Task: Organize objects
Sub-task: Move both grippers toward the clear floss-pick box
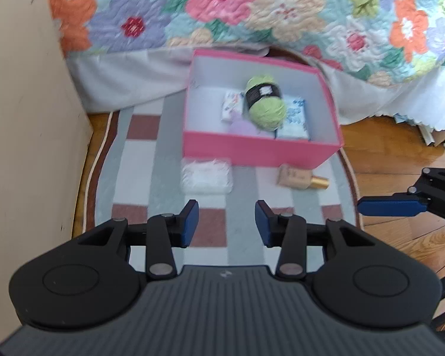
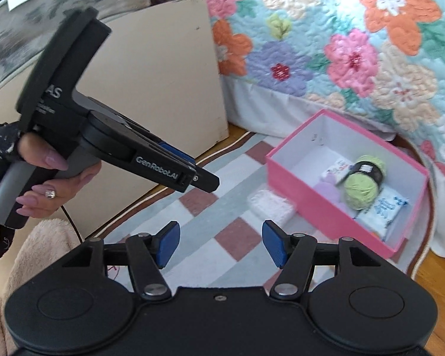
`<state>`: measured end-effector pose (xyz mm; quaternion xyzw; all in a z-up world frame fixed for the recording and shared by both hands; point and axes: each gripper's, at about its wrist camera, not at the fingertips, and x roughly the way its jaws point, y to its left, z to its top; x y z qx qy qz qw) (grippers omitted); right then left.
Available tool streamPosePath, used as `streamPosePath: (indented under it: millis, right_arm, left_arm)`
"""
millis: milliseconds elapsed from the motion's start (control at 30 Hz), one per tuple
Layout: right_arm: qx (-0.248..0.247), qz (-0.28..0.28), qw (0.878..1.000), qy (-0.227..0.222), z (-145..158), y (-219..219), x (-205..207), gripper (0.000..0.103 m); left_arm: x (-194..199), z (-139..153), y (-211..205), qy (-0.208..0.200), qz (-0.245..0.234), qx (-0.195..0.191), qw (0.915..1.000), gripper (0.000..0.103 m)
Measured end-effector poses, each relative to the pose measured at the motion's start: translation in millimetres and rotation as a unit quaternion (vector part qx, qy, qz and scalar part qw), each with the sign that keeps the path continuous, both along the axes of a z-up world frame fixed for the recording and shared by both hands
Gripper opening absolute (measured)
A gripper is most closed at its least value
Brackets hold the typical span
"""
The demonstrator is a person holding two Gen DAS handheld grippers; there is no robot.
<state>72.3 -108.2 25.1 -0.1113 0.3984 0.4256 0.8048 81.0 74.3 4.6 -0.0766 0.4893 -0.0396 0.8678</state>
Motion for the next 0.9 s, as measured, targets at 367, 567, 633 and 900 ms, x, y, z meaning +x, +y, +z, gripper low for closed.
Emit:
streamPosePath:
  millis: [367,567,633,900]
  right_arm:
    - [-0.015,-0.014,1.0,0.012,-62,34,22,0.067]
    - [-0.056,-0.017,0.998,-0.006,-99,54,39,0.068]
    - [-0.054,-0.024,0.998,0.004,-107,56,48,0.068]
    - [-0.065,-0.041,0.997,-0.005,-149,70,77,0.068]
  left_arm:
    - [13,-61,36,0.013,0.024,-0.025,0.9993,0.041]
    - [37,-96,45,0.021,0.039,-0.029,0.9986,0.041]
    - [45,-103,46,0.008,0.041,-0.042,0.9982,0.041]
    - [66,-139,56,-0.004,0.059,-0.089,0.9943,0.04]
